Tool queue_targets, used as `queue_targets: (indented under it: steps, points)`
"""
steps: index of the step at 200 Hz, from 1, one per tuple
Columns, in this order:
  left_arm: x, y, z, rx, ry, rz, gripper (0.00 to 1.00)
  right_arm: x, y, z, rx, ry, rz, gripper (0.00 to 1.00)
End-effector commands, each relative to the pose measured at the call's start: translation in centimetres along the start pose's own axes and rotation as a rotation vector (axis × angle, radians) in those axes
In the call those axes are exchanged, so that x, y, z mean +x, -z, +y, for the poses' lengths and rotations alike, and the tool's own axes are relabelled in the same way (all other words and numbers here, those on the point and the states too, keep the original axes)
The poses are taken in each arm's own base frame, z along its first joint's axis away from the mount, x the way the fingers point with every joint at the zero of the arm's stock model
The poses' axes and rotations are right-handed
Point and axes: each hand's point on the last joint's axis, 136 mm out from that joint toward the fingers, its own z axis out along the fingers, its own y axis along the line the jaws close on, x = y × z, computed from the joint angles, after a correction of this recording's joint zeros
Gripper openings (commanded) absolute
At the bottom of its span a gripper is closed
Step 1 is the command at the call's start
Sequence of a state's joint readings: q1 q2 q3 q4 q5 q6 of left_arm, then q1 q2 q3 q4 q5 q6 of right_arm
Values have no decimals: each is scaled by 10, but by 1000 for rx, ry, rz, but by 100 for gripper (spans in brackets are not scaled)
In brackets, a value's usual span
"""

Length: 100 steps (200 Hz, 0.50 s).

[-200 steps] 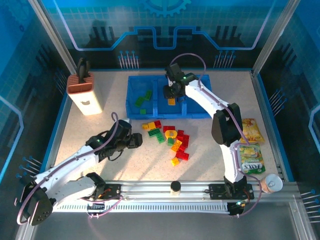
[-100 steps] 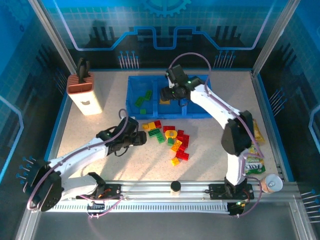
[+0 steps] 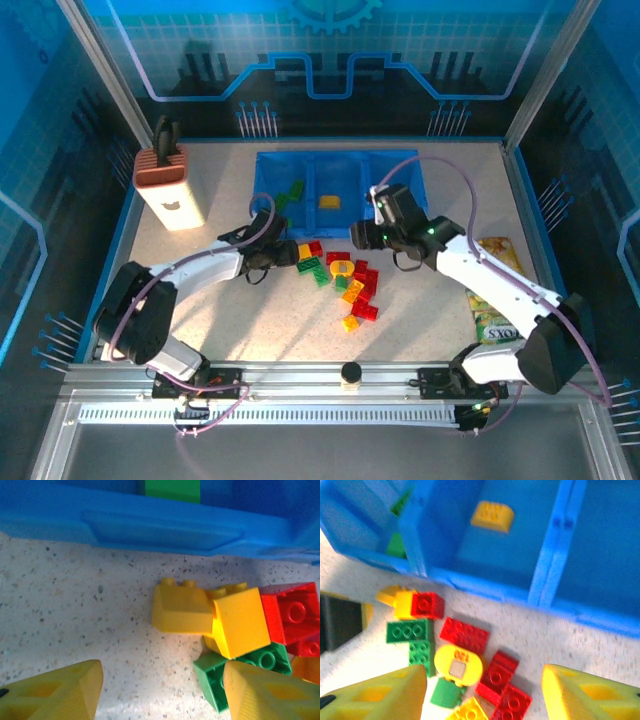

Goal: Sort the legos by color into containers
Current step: Move the lego to the center of the table.

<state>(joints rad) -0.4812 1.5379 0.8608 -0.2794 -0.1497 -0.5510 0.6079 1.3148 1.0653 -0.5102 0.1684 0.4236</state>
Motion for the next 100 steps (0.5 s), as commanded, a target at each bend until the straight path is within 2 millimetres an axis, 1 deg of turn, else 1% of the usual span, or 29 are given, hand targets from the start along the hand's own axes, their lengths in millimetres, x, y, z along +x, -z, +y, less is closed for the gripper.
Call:
queue_targets:
  steps: [1, 38, 47, 50, 57, 77, 100]
  points:
    - [-15, -6, -11, 32, -18, -10, 64, 4, 7, -1, -19, -59, -50, 63]
    - [-23, -19, -11, 23, -8, 7, 61, 31, 5, -10, -14, -92, -24, 62]
    - [-24, -22, -11, 24, -8, 12, 60, 30, 8, -11, -15, -98, -33, 62]
    - [-24, -22, -11, 22, -10, 13, 60, 40, 4, -14, -4, -97, -11, 62]
    - [-25, -24, -11, 20, -11, 16, 60, 45, 3, -17, 3, -99, -3, 62]
    - [-24, -28, -11, 15, -19, 30, 58, 52, 4, -21, 10, -108, -2, 62]
    - [-18, -33, -9, 13, -20, 53, 58, 59, 4, -23, 12, -120, 1, 62]
